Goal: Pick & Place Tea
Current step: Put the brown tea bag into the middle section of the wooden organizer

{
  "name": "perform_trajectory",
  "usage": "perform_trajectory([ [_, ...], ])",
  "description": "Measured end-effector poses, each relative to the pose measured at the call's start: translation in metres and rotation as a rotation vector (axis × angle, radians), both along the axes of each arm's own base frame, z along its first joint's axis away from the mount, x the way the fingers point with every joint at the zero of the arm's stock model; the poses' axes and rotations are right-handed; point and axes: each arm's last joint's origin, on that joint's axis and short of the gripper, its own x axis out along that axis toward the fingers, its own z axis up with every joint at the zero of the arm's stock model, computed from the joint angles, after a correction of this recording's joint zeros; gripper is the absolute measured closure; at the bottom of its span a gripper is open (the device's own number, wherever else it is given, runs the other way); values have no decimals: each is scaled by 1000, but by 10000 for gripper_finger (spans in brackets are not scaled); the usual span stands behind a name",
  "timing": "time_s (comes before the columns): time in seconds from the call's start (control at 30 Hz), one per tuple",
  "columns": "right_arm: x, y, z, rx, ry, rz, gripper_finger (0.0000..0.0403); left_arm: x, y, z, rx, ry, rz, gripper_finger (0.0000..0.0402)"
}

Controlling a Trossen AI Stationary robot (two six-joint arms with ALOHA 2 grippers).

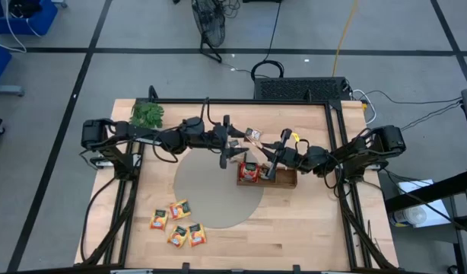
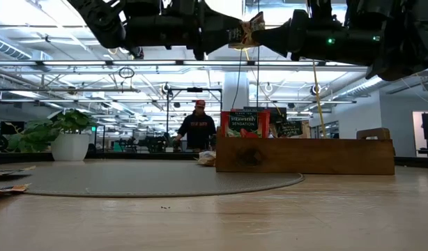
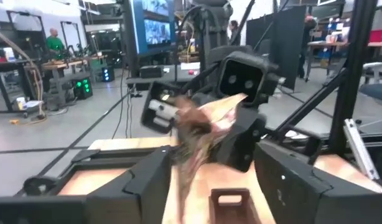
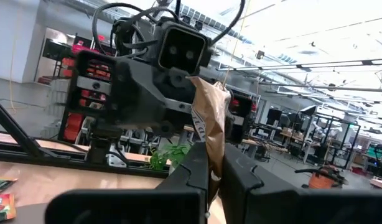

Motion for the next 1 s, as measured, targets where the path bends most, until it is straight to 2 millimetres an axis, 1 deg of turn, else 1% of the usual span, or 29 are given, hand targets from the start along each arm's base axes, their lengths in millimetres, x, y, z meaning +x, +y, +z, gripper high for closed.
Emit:
perform_trajectory([
  [0.1,0,0,0,-1,0,2,395,-1,7,-2,-6,25,20,211],
  [0.17,0,1,0,-1,-1,14,395,-2,11,-2,-6,23,24,243],
  [0.23,0,1,0,2,-3,51,395,-2,13,-2,-1,16,24,282],
  [0.33,1,2,0,5,-5,81,395,-2,13,-1,27,10,22,359],
  [0.37,1,2,0,6,-5,81,395,-2,13,-1,34,8,19,380],
  [0.4,1,2,-1,6,-1,81,395,-2,13,-1,37,7,19,389],
  [0.5,1,2,-3,31,13,87,393,-2,10,-3,76,28,23,397],
  [0.57,2,2,-3,56,15,85,384,-6,8,1,108,66,60,398],
  [0.67,1,-1,-4,112,7,17,362,-11,3,12,172,159,192,399],
  [0.73,1,-3,-4,145,1,-55,348,-14,0,22,210,260,276,399],
  [0.8,0,-5,-6,168,8,-142,337,-10,-5,33,245,355,319,399],
  [0.87,-2,-7,-4,187,4,-222,330,-8,-14,42,266,501,319,400],
  [0.93,-7,-10,3,183,3,-304,326,5,-26,47,284,572,290,400],
  [1.0,-11,-12,9,168,40,-364,326,15,-39,43,308,666,241,400],
])
